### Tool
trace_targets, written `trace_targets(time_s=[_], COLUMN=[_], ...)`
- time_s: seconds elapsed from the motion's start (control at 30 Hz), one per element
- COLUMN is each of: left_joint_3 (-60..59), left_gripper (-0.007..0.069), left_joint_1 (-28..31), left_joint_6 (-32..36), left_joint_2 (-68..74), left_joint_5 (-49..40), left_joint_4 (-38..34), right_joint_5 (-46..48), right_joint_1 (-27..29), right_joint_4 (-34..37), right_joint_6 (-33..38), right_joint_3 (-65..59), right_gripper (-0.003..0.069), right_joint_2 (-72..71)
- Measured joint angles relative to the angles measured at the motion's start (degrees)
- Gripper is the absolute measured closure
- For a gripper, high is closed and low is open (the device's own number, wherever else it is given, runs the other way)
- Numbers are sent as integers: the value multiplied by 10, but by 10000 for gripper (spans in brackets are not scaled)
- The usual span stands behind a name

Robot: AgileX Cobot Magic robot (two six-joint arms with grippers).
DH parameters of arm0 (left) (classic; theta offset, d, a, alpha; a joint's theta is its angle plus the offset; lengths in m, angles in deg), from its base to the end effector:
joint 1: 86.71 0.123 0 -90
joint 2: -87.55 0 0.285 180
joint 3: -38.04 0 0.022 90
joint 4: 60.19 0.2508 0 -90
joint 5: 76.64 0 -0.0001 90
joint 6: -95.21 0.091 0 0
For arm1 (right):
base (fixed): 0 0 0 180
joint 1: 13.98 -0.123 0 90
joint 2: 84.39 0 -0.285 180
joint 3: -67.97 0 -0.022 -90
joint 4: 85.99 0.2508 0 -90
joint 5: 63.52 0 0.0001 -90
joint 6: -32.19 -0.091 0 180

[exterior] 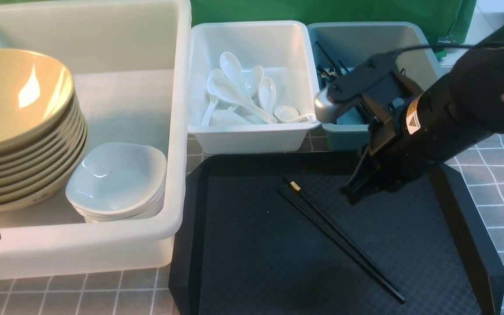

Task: On grey table put chopsticks spoon bowls plates into blue grey white boxes.

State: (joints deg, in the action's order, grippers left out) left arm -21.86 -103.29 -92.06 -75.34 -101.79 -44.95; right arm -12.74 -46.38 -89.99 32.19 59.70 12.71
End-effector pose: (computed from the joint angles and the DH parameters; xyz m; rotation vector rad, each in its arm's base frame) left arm 0.0563 -0.0061 0.2667 0.2752 1.7467 -0.0274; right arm 0.2725 0.1671 0.2774 -0.8025 2.6026 0.0775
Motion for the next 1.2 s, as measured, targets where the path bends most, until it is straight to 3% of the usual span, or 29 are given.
trace_targets(time_s=[0.17, 0.27, 0.43, 0.53, 0.73, 1.03, 1.13, 1.2], left_joint_3=[0, 0, 0, 0, 0, 0, 0, 0], left_gripper=[633, 633, 633, 633, 633, 633, 633, 633], left_joint_1=[0, 0, 0, 0, 0, 0, 0, 0], left_joint_6=[0, 0, 0, 0, 0, 0, 0, 0], left_joint_2=[0, 0, 0, 0, 0, 0, 0, 0], left_joint_5=[0, 0, 0, 0, 1, 0, 0, 1], left_joint_4=[1, 1, 2, 2, 5, 9, 10, 11], right_joint_5=[-6, -44, -79, -87, -86, -85, -164, -284], right_joint_1=[11, 5, 4, 4, 4, -25, -10, 25], right_joint_4=[102, 111, 104, 98, 85, 93, 65, 40], right_joint_6=[76, 85, 97, 102, 103, 131, 140, 144], right_joint_3=[-2, -2, -2, 2, 7, -3, -3, -3], right_gripper=[531, 445, 382, 403, 594, 605, 605, 605], right_joint_2=[87, 126, 183, 198, 201, 67, -12, -43])
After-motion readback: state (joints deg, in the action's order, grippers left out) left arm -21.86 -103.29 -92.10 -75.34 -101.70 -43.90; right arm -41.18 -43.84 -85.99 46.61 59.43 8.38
